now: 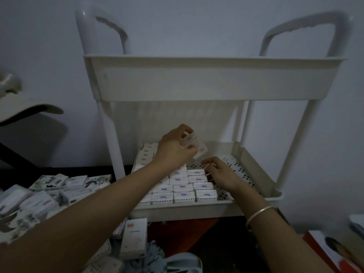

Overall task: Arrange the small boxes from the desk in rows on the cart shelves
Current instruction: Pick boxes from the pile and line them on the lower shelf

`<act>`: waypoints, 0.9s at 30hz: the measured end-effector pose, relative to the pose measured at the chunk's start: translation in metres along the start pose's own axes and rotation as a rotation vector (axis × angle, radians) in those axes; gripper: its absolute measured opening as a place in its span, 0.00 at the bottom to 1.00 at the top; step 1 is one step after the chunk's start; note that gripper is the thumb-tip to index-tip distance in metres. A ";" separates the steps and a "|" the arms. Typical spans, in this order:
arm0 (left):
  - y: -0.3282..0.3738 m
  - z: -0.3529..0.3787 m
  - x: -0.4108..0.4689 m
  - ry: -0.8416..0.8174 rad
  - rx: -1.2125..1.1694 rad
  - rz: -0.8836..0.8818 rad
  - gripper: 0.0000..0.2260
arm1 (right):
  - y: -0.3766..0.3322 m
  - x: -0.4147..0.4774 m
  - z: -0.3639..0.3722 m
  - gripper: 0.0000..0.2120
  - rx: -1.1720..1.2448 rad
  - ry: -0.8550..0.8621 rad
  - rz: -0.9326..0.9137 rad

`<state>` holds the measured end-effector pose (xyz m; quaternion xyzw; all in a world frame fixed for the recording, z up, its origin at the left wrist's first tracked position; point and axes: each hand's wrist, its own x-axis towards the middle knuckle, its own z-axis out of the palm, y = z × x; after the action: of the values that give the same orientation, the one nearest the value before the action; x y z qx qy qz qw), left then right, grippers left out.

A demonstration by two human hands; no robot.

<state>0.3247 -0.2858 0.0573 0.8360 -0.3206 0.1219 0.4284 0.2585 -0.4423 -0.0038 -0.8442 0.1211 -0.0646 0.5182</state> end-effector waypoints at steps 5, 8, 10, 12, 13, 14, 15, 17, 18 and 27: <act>-0.011 0.011 0.008 -0.336 0.326 0.128 0.17 | 0.001 0.004 -0.002 0.17 0.206 0.043 0.135; -0.023 0.014 0.007 -0.424 0.517 0.229 0.17 | 0.009 0.012 -0.001 0.21 0.188 0.053 0.200; -0.028 0.014 0.005 -0.445 0.490 0.248 0.16 | 0.014 0.015 0.000 0.26 0.030 0.048 0.197; -0.029 0.014 0.000 -0.439 0.485 0.273 0.16 | 0.012 0.012 0.002 0.26 -0.034 0.072 0.161; -0.030 0.015 -0.002 -0.424 0.502 0.271 0.17 | 0.011 0.009 0.002 0.25 -0.062 0.101 0.123; -0.030 0.014 -0.004 -0.418 0.520 0.258 0.16 | 0.007 0.006 0.003 0.23 -0.103 0.151 0.067; -0.031 0.014 -0.005 -0.421 0.532 0.243 0.16 | 0.005 0.003 0.002 0.20 -0.147 0.217 0.001; -0.031 0.011 -0.010 -0.429 0.526 0.226 0.17 | 0.000 -0.005 0.001 0.16 -0.202 0.361 -0.133; -0.029 0.007 -0.012 -0.434 0.513 0.227 0.17 | -0.003 -0.010 0.001 0.15 -0.210 0.417 -0.185; 0.005 -0.062 -0.076 -0.445 0.391 0.208 0.13 | -0.034 -0.104 0.054 0.08 -0.398 0.451 -0.684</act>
<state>0.2674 -0.2055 0.0617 0.8714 -0.4606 0.0386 0.1642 0.1761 -0.3532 0.0040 -0.8837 -0.0446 -0.3898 0.2552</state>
